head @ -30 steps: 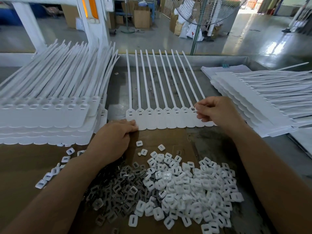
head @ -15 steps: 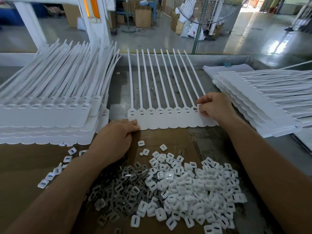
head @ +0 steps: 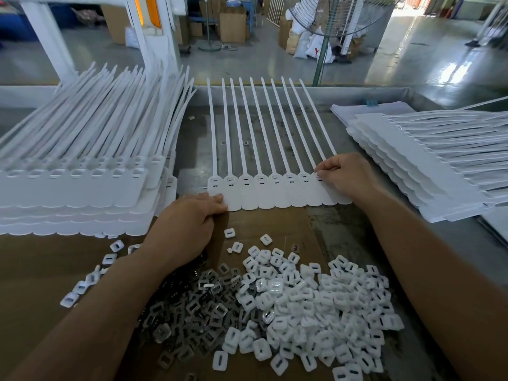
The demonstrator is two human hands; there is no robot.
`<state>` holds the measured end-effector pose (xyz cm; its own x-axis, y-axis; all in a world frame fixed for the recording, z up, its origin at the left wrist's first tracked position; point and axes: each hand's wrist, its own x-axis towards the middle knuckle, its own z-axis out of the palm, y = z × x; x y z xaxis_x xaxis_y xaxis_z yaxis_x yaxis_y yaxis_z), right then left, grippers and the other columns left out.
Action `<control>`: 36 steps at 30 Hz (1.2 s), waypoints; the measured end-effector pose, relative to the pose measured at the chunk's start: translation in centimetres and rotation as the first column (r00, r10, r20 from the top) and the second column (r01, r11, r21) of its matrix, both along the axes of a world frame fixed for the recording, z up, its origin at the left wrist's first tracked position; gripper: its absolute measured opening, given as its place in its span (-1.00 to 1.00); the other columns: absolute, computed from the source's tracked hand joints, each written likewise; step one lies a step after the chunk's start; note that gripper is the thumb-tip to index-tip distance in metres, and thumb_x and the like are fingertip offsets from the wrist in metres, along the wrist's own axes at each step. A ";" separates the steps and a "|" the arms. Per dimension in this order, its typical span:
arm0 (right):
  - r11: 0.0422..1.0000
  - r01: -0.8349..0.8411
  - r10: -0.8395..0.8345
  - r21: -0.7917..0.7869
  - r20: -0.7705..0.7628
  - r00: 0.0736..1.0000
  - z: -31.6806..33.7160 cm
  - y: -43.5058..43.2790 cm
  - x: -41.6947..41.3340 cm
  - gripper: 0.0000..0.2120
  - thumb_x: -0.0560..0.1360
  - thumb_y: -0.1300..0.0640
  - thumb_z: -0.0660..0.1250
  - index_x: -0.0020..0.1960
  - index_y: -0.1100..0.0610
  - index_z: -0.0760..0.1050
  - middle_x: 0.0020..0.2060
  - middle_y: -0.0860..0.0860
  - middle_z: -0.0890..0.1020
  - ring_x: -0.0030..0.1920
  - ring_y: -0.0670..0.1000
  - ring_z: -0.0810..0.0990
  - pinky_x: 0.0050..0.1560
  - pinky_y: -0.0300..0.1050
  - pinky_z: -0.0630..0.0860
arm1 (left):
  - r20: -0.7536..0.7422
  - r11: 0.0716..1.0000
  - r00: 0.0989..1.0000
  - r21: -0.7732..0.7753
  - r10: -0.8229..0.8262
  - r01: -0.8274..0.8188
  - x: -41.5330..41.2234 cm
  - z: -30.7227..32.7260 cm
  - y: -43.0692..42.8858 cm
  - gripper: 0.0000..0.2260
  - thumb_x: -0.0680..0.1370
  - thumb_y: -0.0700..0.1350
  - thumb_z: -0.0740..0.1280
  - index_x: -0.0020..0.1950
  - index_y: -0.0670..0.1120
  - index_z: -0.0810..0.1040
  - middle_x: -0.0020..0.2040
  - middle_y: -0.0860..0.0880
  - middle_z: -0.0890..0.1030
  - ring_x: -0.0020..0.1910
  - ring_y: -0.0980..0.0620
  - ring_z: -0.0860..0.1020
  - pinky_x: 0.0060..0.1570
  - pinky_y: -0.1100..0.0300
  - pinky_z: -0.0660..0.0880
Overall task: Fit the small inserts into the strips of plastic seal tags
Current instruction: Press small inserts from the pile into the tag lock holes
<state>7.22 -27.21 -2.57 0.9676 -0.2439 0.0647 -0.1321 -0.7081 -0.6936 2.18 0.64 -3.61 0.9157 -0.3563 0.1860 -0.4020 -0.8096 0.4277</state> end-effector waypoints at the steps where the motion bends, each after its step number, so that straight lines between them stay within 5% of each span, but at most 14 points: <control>1: 1.000 -0.006 0.006 -0.011 -0.004 1.000 -0.1 0.1 0.0 -0.89 0.47 0.19 0.35 -0.19 0.01 0.57 -0.33 -0.19 0.53 -0.26 -0.20 0.47 -0.30 -0.34 0.32 | 0.000 1.000 1.000 -0.001 0.002 -0.002 0.0 0.0 0.0 -0.62 0.52 -0.30 0.15 0.29 -0.03 0.46 0.33 0.12 0.40 0.37 0.14 0.27 0.35 0.29 0.04; 10: 0.998 0.037 -0.038 0.045 0.014 0.999 0.2 0.1 0.2 -0.89 0.41 0.25 0.43 -0.13 0.07 0.64 -0.24 -0.09 0.60 -0.12 -0.13 0.54 0.03 -0.25 0.43 | -0.014 1.000 1.000 -0.005 0.002 -0.002 -0.2 0.1 0.1 -0.62 0.52 -0.31 0.15 0.29 -0.04 0.46 0.34 0.11 0.40 0.37 0.13 0.27 0.35 0.28 0.05; 16: 0.995 0.064 -0.062 0.083 -0.028 0.998 0.7 0.2 0.5 -0.78 0.37 0.28 0.44 -0.33 -0.02 0.57 -0.27 -0.13 0.59 -0.14 -0.14 0.52 -0.07 -0.28 0.39 | -0.014 1.000 1.000 -0.017 0.004 -0.004 0.0 0.1 0.0 -0.62 0.52 -0.31 0.15 0.28 -0.04 0.47 0.33 0.11 0.40 0.37 0.14 0.27 0.34 0.31 0.03; 25: 0.989 0.130 -0.123 0.072 -0.095 0.988 1.1 0.6 1.2 -0.77 0.33 0.31 0.48 -0.35 0.02 0.56 -0.18 0.00 0.63 -0.08 -0.04 0.55 -0.01 -0.17 0.46 | -0.020 1.000 1.000 -0.022 0.012 -0.012 -0.2 0.0 0.1 -0.62 0.52 -0.32 0.15 0.27 -0.04 0.48 0.32 0.09 0.41 0.37 0.11 0.29 0.39 0.20 0.11; 36: 0.994 0.000 -0.003 -0.107 -0.027 1.000 0.6 0.3 -0.3 -0.87 0.48 0.15 0.34 -0.02 0.02 0.63 -0.01 -0.04 0.63 -0.04 -0.10 0.50 0.00 -0.25 0.36 | -0.011 1.000 1.000 0.002 0.009 -0.009 0.0 0.1 -0.1 -0.63 0.52 -0.31 0.15 0.27 -0.03 0.48 0.34 0.11 0.39 0.37 0.13 0.27 0.34 0.30 0.04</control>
<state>6.92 -26.93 -1.96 0.9690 -0.2385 0.0643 -0.1509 -0.7776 -0.6103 2.21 0.58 -3.52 0.9210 -0.3481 0.1749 -0.3895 -0.8139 0.4311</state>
